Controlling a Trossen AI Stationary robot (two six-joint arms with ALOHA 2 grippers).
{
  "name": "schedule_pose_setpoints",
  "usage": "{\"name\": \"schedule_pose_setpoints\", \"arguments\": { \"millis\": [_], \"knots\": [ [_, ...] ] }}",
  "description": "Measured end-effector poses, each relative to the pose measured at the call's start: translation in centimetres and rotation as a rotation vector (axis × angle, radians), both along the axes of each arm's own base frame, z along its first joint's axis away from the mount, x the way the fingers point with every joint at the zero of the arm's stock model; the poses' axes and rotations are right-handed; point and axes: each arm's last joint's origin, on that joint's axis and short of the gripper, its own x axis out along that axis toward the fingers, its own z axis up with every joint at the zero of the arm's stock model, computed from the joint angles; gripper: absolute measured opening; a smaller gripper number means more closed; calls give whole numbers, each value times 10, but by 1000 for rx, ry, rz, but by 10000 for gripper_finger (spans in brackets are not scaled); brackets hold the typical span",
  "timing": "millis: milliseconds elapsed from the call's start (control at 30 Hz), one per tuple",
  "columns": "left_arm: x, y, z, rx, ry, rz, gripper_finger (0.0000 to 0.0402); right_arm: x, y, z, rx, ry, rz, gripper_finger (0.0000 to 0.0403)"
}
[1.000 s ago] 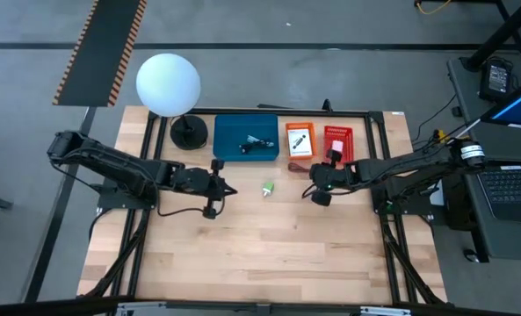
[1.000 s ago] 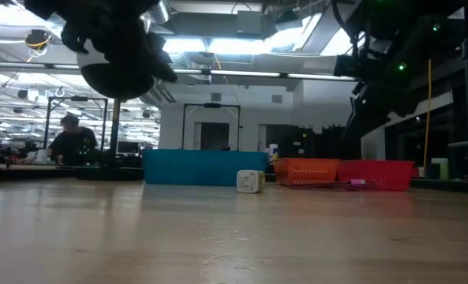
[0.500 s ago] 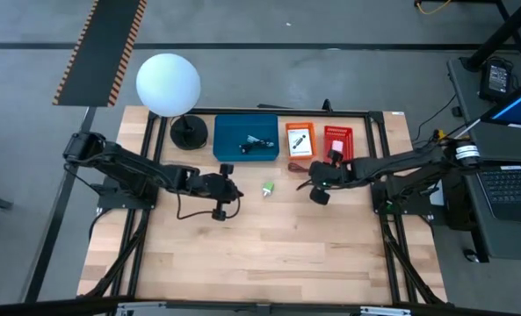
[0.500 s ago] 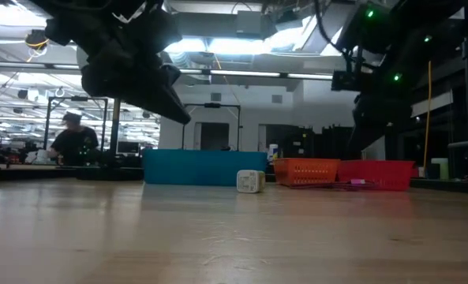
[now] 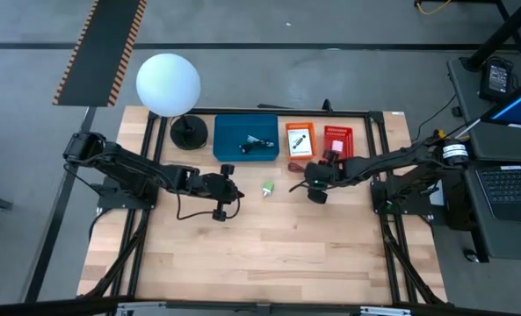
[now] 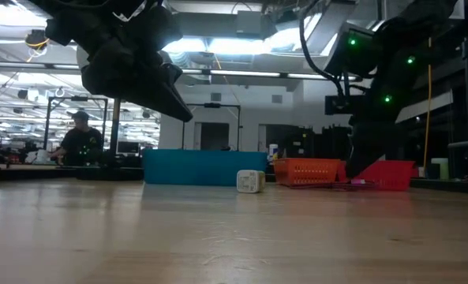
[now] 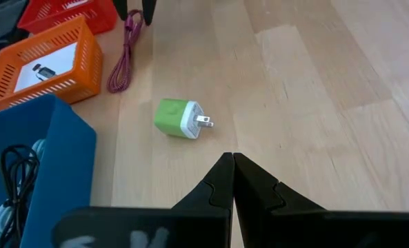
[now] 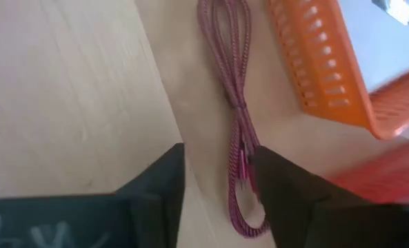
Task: Pick and place items into bin
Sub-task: Put the pink charger cable into the blue bin
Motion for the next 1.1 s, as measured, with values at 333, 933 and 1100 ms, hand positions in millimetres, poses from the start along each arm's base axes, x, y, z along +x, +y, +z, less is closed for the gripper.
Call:
{"name": "schedule_pose_setpoints", "arguments": {
  "millis": [333, 933, 1100],
  "knots": [
    [0, 0, 0, -1, -6, 0, 3, 4, -12, -14, -8, 50, -18, 207],
    [0, 0, 0, -9, -7, 6, 3, 6, -25, -23, 109, 73, 14, 159],
    [0, 0, 0, -8, -7, 6, 3, 6, -24, -23, 117, 77, 36, 89]
  ]
}}
